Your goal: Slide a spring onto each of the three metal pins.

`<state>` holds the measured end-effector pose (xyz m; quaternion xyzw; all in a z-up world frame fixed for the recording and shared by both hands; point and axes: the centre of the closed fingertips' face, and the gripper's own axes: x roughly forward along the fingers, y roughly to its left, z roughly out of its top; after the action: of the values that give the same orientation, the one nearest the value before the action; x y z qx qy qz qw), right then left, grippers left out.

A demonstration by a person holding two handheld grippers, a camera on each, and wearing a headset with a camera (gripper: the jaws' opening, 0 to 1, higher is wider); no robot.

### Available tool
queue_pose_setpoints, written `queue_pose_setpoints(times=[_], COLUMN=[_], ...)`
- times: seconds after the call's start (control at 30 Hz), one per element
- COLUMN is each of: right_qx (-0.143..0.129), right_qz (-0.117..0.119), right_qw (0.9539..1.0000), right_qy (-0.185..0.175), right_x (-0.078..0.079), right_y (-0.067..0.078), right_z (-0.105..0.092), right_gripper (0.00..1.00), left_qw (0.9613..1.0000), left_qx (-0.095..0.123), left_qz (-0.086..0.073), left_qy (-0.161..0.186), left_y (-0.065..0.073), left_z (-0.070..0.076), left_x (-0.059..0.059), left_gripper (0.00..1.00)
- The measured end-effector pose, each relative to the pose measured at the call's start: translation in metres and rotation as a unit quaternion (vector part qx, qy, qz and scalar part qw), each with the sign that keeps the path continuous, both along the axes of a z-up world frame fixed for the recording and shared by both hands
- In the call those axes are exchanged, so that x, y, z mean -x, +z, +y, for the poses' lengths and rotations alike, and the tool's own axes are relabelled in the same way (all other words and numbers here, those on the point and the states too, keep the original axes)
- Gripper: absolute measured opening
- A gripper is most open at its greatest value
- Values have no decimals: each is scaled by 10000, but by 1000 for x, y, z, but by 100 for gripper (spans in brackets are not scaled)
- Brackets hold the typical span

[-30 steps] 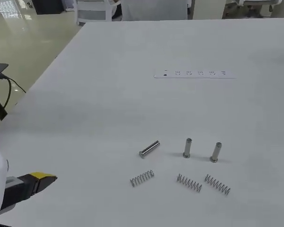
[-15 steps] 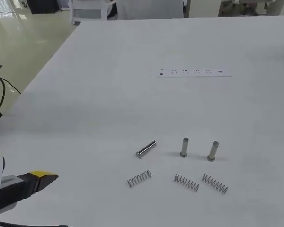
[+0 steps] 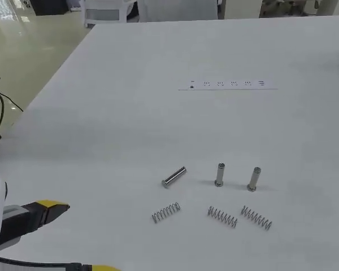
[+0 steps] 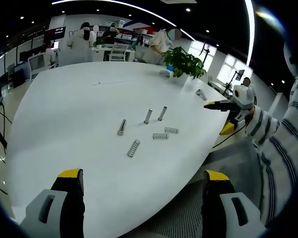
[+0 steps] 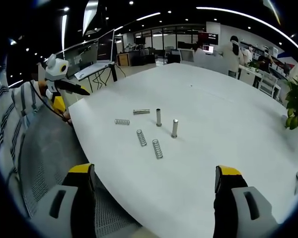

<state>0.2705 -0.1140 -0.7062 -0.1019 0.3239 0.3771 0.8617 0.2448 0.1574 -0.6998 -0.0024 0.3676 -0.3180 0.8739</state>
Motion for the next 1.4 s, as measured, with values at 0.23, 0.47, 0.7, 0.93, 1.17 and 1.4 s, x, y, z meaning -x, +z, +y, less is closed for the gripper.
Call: queue_pose_setpoints(times=[0.23, 0.47, 0.7, 0.93, 1.17, 1.4], right_qx=[-16, -13, -4, 38, 45, 70], right_qz=[30, 51, 76, 116, 80, 72], right_qw=[10000, 10000, 9999, 9997, 9997, 9996], right_qy=[-29, -68, -153, -210, -236, -282], right_x=[0, 0, 0, 0, -3, -4], right_y=[-1, -2, -3, -6, -3, -2], right_z=[-1, -3, -7, -10, -12, -15], right_gripper=[99, 99, 100, 99, 99, 98], left_qw=[10000, 9998, 9997, 9997, 9996, 9994], left_qx=[58, 61, 60, 4, 13, 25], left_qz=[-50, -122, -108, -43, -27, 24], left_qy=[-30, -142, -210, -229, -293, -336], left_y=[4, 7, 6, 2, 2, -1], left_z=[-5, -13, -14, -15, -16, -19], left_x=[-9, -21, -28, -32, -36, -43], left_gripper=[98, 98, 98, 98, 98, 98])
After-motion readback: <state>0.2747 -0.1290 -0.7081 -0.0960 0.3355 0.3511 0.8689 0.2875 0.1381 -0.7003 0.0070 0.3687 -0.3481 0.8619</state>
